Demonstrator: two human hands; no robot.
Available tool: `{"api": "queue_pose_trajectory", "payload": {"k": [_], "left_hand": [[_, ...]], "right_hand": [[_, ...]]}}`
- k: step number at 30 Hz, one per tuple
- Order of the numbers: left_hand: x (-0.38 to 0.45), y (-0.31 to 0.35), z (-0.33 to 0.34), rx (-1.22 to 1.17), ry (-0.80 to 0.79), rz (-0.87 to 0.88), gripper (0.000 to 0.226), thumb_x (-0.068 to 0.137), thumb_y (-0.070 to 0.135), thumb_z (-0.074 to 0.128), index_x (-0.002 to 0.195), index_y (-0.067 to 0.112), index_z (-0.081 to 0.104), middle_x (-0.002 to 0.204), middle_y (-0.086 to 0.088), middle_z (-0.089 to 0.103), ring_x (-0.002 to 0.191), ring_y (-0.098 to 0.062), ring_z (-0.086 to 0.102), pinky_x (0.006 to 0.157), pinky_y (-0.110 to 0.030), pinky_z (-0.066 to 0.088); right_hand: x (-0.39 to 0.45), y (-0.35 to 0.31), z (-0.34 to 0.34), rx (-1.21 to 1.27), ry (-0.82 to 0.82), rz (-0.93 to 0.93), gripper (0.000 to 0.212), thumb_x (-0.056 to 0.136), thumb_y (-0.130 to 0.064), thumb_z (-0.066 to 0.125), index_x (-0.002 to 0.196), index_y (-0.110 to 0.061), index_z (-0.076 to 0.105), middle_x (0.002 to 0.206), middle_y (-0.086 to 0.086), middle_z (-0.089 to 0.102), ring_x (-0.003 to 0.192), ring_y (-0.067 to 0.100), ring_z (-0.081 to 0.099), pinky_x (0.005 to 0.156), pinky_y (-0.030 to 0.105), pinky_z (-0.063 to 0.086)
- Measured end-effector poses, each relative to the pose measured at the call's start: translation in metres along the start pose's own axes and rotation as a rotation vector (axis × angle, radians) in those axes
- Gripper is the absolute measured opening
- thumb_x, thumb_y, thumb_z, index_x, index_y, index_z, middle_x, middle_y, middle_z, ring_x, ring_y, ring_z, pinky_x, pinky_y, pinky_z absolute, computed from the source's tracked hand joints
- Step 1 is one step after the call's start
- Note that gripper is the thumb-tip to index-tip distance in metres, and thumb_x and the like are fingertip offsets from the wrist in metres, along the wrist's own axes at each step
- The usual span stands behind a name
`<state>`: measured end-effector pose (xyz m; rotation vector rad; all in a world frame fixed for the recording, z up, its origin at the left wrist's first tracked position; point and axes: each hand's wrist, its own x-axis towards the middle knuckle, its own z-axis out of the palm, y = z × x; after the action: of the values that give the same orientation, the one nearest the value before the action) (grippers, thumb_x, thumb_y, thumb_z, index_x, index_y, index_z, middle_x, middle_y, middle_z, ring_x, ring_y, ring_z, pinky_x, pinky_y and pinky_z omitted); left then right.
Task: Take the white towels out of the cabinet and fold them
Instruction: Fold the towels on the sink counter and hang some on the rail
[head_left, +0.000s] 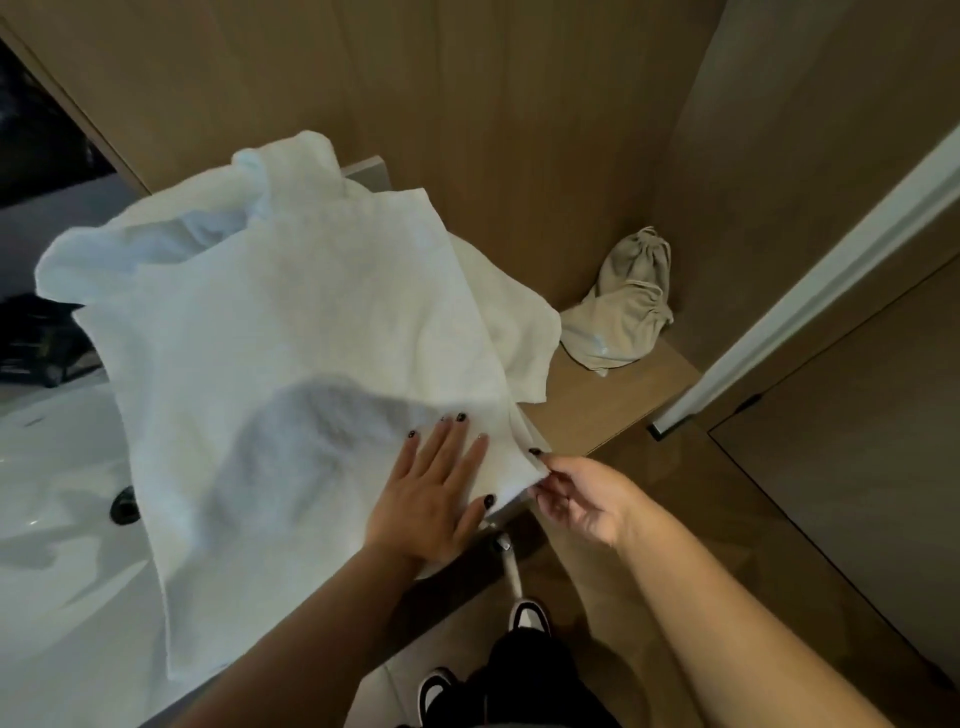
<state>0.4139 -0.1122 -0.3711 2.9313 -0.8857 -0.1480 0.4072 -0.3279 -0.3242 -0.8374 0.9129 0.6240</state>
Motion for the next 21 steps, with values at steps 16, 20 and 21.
{"api": "queue_pose_trajectory", "payload": {"k": [16,20,21], "left_hand": [[-0.001,-0.006,-0.004,-0.082,-0.001,-0.002,0.072,0.096,0.067,0.014,0.156,0.029,0.020,0.164,0.001,0.003,0.153,-0.018,-0.004,0.123,-0.045,0.001],[0.000,-0.007,-0.004,-0.085,-0.007,-0.005,0.072,0.095,0.068,0.014,0.157,0.030,0.015,0.164,0.002,-0.001,0.152,-0.015,-0.009,0.124,-0.043,-0.002],[0.000,-0.007,-0.004,-0.082,-0.007,-0.005,0.073,0.095,0.068,0.013,0.157,0.030,0.015,0.164,0.002,-0.001,0.152,-0.016,-0.009,0.124,-0.043,-0.002]], "right_hand": [[0.011,-0.026,-0.018,-0.596,0.134,-0.086,0.012,0.086,-0.006,0.070,0.077,-0.001,0.067,0.049,0.005,0.055,0.033,0.009,0.043,0.032,0.016,0.035],[0.019,-0.038,-0.012,-0.522,0.061,0.124,0.023,0.097,-0.008,0.051,0.075,-0.003,0.055,0.044,0.001,0.050,0.028,0.003,0.042,0.028,0.014,0.036],[0.018,-0.042,-0.011,-0.457,0.036,0.184,0.026,0.099,-0.008,0.048,0.074,-0.004,0.053,0.043,0.000,0.049,0.027,0.002,0.042,0.028,0.013,0.035]]}}
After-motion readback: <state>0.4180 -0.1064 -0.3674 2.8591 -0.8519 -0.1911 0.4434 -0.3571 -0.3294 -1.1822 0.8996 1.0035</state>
